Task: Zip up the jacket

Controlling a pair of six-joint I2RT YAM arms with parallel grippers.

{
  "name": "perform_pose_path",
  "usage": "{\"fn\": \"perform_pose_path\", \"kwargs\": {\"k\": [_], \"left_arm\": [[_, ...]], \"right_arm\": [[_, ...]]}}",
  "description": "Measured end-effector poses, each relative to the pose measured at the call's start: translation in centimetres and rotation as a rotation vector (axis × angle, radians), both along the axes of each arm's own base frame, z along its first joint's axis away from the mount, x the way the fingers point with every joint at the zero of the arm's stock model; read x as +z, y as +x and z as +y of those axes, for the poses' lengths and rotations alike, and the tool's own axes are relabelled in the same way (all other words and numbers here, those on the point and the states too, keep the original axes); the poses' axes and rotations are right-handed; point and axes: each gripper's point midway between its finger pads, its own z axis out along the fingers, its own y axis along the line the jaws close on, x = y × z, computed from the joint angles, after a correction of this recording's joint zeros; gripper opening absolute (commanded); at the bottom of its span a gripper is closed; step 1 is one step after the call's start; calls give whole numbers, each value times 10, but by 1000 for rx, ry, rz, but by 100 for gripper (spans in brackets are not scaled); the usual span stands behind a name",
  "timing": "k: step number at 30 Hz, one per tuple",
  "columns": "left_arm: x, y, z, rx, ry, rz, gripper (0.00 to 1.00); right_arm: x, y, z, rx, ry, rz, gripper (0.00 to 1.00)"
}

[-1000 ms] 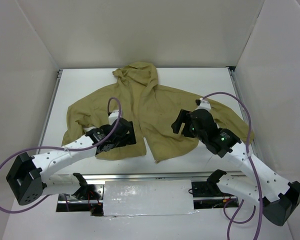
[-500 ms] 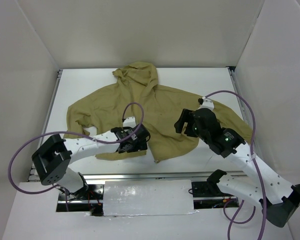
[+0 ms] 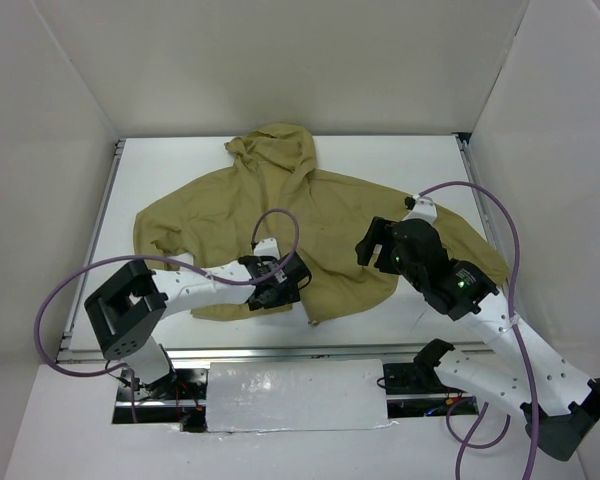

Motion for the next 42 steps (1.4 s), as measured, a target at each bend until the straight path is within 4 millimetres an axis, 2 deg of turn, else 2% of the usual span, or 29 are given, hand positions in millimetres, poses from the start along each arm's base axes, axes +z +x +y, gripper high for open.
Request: {"fn": "perform_pose_path", "kwargs": {"k": [5, 16, 19, 24, 25, 26, 28, 29, 31, 32, 36, 42], "left_arm": [[-12, -7, -1, -14, 25, 30, 80], [-20, -8, 1, 3, 50, 43, 77], [-20, -7, 1, 4, 54, 40, 72], [-22, -7, 2, 6, 61, 38, 50], [-22, -6, 2, 5, 59, 36, 43], [-22, -6, 1, 5, 57, 34, 32], [-22, -5, 1, 6, 53, 31, 26], [-22, -6, 1, 6, 50, 29, 17], [-21, -6, 2, 5, 42, 26, 15], [-20, -7, 2, 2, 36, 27, 0], [-11, -12, 1, -15, -23, 12, 0], [26, -12, -13, -63, -242, -85, 0]], "right_arm": [[0, 0, -1, 0, -5, -1, 85], [1, 0, -1, 3, -8, -6, 85], [3, -1, -2, 4, -4, -14, 85], [5, -3, -3, 4, 4, -25, 85], [4, -3, -3, 4, 3, -24, 85], [3, -3, -3, 5, 2, -22, 85], [1, -3, -3, 5, -2, -16, 85], [-1, -3, -3, 7, -5, -12, 85], [-3, -2, -2, 11, -10, -4, 85], [-4, -2, -1, 15, -11, 0, 85], [-15, -3, 8, 55, 2, 19, 86], [-46, -14, 26, 148, 39, 93, 85]]}}
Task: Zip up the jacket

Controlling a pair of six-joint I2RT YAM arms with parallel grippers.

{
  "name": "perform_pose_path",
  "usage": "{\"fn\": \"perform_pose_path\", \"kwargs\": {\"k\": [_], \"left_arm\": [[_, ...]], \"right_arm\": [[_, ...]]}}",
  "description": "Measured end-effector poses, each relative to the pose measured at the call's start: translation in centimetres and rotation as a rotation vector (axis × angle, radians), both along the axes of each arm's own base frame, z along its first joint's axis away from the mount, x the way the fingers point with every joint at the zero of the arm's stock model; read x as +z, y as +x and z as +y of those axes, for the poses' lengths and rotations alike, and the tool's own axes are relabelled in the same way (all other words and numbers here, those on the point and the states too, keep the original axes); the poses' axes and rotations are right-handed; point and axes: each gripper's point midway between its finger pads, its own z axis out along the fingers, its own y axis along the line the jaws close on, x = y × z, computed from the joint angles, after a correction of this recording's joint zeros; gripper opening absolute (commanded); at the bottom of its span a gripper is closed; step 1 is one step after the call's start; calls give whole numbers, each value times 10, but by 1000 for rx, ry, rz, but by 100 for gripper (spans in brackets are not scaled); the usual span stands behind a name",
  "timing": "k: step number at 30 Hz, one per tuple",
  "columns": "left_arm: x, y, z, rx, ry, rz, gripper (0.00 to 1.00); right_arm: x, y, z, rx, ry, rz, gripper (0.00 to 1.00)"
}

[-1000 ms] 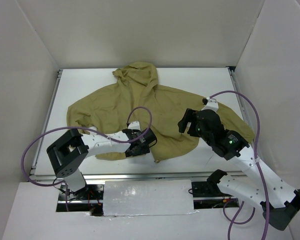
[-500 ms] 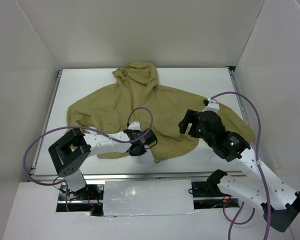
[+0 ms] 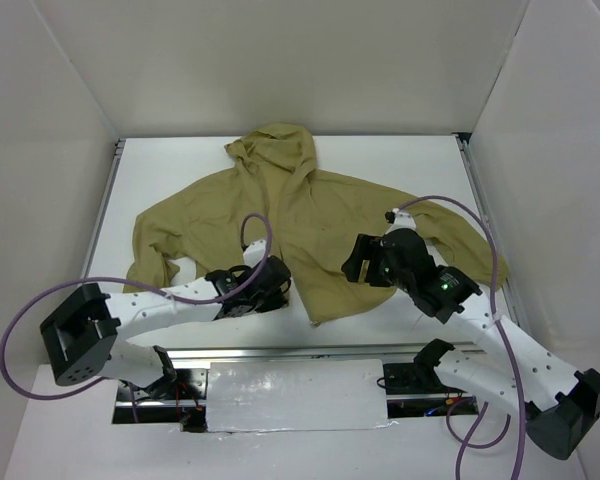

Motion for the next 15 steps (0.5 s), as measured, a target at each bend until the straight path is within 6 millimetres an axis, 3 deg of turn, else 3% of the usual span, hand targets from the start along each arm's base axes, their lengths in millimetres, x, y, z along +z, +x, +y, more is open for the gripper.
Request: {"fn": "perform_pose_path", "kwargs": {"k": [6, 15], "left_arm": [[14, 1, -8, -29, -126, -40, 0], [26, 2, -24, -85, -220, -62, 0]], "right_arm": [[-19, -8, 16, 70, 53, 52, 87], [-4, -14, 55, 220, 209, 67, 87]]}}
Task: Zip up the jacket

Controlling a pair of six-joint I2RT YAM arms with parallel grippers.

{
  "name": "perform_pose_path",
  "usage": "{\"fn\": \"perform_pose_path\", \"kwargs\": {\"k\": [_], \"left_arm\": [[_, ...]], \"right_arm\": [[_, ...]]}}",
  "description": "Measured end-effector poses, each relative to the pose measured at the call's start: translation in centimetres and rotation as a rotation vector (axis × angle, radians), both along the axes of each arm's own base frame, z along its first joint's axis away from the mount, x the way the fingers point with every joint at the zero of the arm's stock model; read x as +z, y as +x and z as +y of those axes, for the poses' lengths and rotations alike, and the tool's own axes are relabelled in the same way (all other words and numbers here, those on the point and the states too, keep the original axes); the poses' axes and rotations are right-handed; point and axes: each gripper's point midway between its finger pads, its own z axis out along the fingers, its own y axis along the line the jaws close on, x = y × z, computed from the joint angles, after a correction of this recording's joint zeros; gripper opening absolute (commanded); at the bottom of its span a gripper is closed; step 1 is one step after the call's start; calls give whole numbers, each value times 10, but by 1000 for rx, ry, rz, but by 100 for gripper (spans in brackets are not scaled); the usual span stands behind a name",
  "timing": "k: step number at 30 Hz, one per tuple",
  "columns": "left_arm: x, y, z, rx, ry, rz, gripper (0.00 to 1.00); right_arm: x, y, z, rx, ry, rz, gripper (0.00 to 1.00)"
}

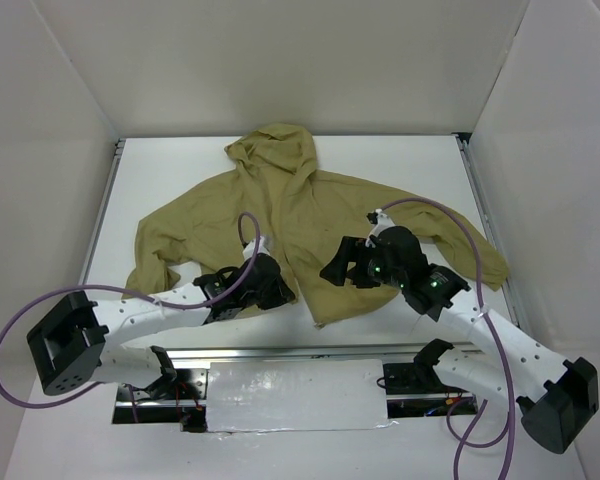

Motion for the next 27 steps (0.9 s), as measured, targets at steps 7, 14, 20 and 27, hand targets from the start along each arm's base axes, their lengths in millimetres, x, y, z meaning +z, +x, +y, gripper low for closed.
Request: {"fn": "perform_pose_path", "kwargs": {"k": [7, 14, 20, 27], "left_arm": [[15, 0, 2, -13, -18, -39, 0], [21, -1, 4, -11, -45, -54, 0], [20, -12, 5, -44, -107, -63, 0], [29, -14, -3, -76, -162, -74, 0]], "right_arm": [[1, -5, 8, 33, 45, 9, 87], [-8, -7, 33, 134, 118, 63, 85], [-34, -19, 42, 178, 176, 133, 78], [-31, -8, 59, 187, 250, 131, 61]]}}
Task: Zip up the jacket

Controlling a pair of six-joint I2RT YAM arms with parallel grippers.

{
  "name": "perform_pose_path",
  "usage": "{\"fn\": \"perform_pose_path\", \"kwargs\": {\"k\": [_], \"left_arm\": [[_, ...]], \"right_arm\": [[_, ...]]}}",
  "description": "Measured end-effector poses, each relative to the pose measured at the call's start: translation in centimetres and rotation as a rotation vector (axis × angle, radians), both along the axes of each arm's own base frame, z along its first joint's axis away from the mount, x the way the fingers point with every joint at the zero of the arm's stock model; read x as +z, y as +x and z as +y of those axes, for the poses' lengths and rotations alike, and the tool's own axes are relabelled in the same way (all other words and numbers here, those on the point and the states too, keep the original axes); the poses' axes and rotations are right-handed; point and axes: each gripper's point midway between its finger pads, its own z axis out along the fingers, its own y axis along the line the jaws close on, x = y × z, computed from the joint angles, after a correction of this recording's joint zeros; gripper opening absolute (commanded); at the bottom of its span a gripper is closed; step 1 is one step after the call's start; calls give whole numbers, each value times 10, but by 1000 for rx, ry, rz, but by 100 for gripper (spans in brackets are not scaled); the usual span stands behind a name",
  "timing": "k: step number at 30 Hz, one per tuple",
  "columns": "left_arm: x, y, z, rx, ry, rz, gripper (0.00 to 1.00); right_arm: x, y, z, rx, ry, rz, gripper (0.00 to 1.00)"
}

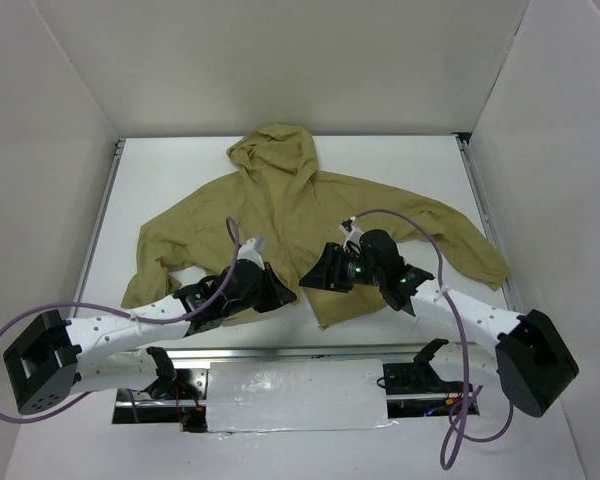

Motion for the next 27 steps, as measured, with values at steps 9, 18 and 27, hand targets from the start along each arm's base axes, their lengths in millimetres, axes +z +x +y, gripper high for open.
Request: {"fn": "perform_pose_path", "kwargs": {"k": [9, 18, 27], "left_arm": [[7, -6, 7, -3, -50, -32, 0], [11, -4, 5, -5, -62, -44, 0], [5, -6, 7, -5, -64, -45, 0]], "right_arm": [[-31, 3, 8, -22, 12, 117, 46], [-30, -1, 18, 3, 66, 187, 44], [-18, -4, 26, 34, 139, 209, 43]]}}
